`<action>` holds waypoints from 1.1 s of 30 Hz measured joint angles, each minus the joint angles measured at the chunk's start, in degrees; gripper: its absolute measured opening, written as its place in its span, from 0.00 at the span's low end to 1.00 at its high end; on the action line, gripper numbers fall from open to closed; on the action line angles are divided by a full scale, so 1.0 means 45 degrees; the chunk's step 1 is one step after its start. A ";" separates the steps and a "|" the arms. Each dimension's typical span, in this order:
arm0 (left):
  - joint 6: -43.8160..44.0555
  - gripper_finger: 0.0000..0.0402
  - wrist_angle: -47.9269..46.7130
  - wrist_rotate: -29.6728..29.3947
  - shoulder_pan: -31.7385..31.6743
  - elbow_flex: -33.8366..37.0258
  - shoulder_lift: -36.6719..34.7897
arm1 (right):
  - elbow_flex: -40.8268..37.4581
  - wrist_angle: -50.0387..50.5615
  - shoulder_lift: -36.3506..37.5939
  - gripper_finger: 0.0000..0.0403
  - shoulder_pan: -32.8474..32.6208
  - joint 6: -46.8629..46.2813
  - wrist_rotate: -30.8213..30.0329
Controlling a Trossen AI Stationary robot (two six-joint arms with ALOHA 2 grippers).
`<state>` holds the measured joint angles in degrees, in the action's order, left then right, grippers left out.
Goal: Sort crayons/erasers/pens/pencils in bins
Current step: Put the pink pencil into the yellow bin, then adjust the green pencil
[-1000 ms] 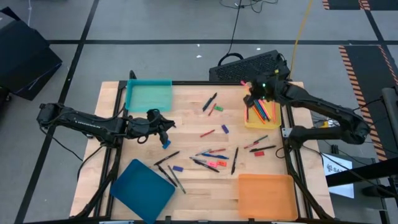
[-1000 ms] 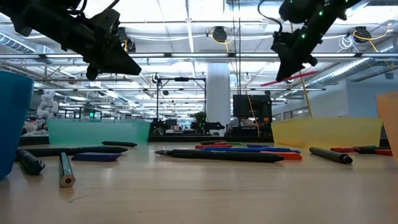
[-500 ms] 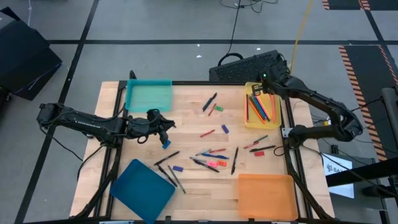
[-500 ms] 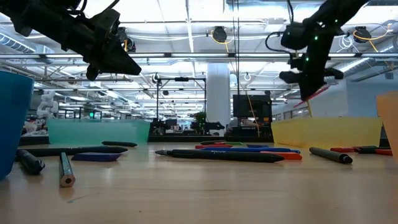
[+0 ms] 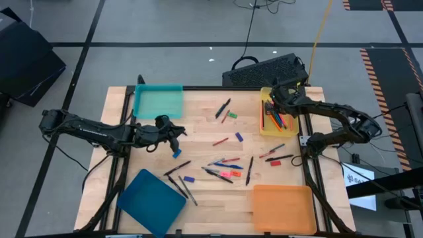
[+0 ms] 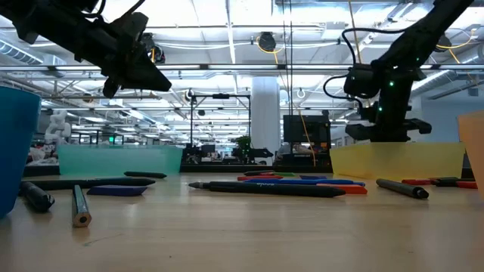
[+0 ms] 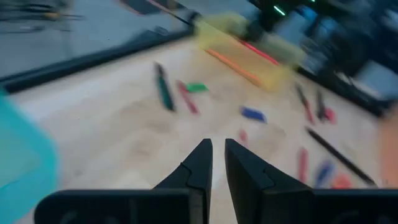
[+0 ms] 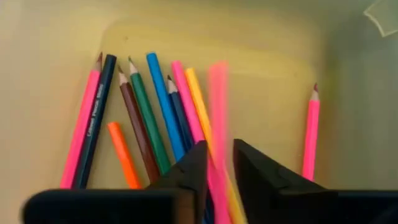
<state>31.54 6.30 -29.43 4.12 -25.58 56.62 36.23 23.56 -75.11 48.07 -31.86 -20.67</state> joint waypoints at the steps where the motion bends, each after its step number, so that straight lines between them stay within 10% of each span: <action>1: 0.0262 0.12 0.0014 -0.0364 -0.0067 0.0000 0.0000 | -0.0006 -0.0002 0.0004 0.22 -0.0027 0.0027 -0.0004; 16: 0.0351 0.12 0.0065 -0.0456 -0.0437 0.0000 -0.0005 | 0.2831 0.0779 0.2229 0.36 -0.3795 0.3216 0.0966; 33: 0.0072 0.12 0.0376 0.0364 -0.0411 -0.0002 -0.0005 | 0.7939 0.2257 -0.1158 0.36 -1.1176 0.4877 0.0644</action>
<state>31.86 7.99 -27.79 2.27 -25.59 56.60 71.96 33.72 -80.32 -2.22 -9.91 -17.77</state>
